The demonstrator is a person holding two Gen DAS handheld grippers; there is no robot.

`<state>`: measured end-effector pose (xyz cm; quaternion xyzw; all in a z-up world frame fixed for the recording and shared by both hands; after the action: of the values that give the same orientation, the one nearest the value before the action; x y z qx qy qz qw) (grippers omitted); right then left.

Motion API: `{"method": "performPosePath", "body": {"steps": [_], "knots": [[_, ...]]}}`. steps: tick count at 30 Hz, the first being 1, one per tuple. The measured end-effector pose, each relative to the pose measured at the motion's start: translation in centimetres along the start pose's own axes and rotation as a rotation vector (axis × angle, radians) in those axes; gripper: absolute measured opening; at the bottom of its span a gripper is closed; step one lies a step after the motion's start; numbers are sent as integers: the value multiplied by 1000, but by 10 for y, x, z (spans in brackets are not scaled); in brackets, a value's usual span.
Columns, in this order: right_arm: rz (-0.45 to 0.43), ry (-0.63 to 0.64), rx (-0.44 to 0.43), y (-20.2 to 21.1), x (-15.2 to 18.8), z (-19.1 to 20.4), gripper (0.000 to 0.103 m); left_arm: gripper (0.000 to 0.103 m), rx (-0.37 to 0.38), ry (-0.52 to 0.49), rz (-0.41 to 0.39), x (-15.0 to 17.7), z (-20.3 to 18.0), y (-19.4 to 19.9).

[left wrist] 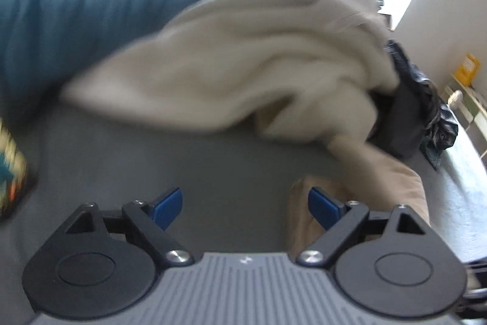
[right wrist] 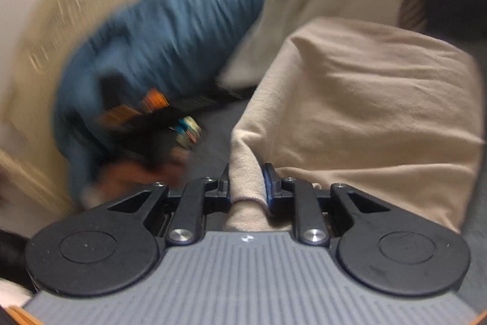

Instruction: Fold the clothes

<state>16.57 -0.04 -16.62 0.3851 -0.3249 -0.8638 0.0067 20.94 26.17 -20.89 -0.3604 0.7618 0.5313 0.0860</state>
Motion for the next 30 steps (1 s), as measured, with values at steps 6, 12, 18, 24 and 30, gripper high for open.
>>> {"method": "performPosePath", "body": {"steps": [6,12,18,24,30], "knots": [[102,105,89,-46,4,18,29,90,120,168,118,21,31,-9],[59,213,125,-51,7,50,58,90,233,169,177,17,14,-18],[-37,302,56,-21,13,64,63,90,249,135,209,26,8,-10],[-163,-49,96,65,35,-9,65,91,252,101,290,39,0,-21],[-263,-636,138,103,113,-114,68,94,228,97,343,47,-3,-43]]}}
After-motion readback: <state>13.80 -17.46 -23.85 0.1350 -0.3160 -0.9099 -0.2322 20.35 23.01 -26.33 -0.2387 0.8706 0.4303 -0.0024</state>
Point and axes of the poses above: each gripper's, at about its wrist camera, not at the fingertips, and y roughly against the way its jaws point, z to its left, x to its underside, the point moved 3 cm from there along -y, roughly the way its jaws point, and after that the axes turned 13 degrees about y, right-handed, at the moved point
